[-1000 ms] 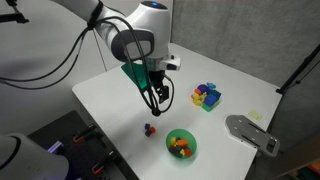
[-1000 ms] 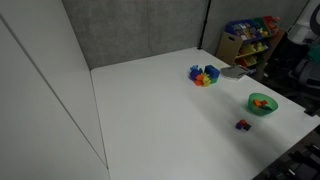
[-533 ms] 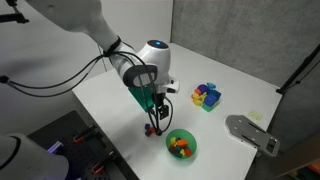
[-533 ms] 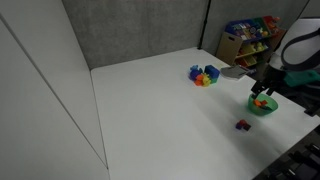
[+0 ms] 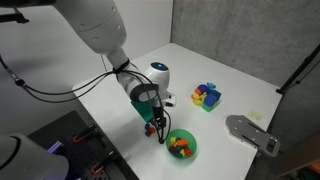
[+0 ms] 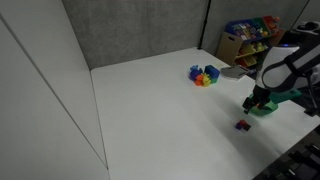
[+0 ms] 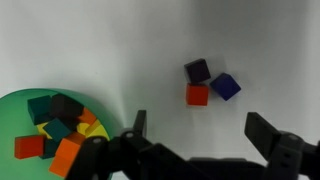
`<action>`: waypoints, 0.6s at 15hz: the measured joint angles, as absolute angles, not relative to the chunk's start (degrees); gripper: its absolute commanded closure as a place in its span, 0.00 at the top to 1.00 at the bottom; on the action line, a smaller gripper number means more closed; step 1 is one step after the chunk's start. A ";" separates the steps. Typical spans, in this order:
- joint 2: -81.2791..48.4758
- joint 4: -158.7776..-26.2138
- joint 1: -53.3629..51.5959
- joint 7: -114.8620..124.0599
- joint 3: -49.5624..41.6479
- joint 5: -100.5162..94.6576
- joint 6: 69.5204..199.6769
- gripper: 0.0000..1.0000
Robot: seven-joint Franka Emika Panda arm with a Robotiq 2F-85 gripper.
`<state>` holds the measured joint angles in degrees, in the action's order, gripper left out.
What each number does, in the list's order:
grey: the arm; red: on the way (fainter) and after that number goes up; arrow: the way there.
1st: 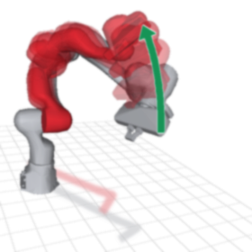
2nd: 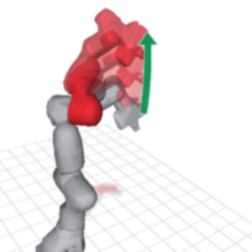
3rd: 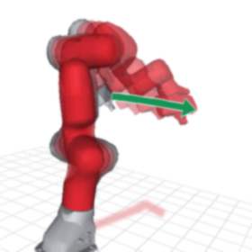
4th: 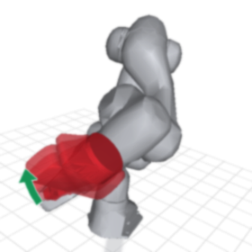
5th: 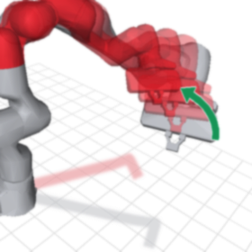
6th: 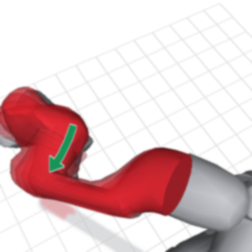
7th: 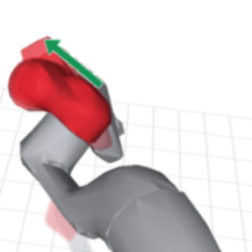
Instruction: Move the small orange block from the table to the bowl
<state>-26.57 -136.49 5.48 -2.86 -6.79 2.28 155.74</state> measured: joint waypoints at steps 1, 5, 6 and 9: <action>-28.02 -135.52 5.48 -2.86 -6.79 2.12 155.86 1.00; -33.03 -131.87 5.45 -2.86 -6.85 1.44 155.90 1.00; -34.03 -131.23 5.40 -2.86 -6.89 1.21 155.93 1.00; -36.63 -129.65 4.44 -2.26 -7.68 -0.13 156.26 1.00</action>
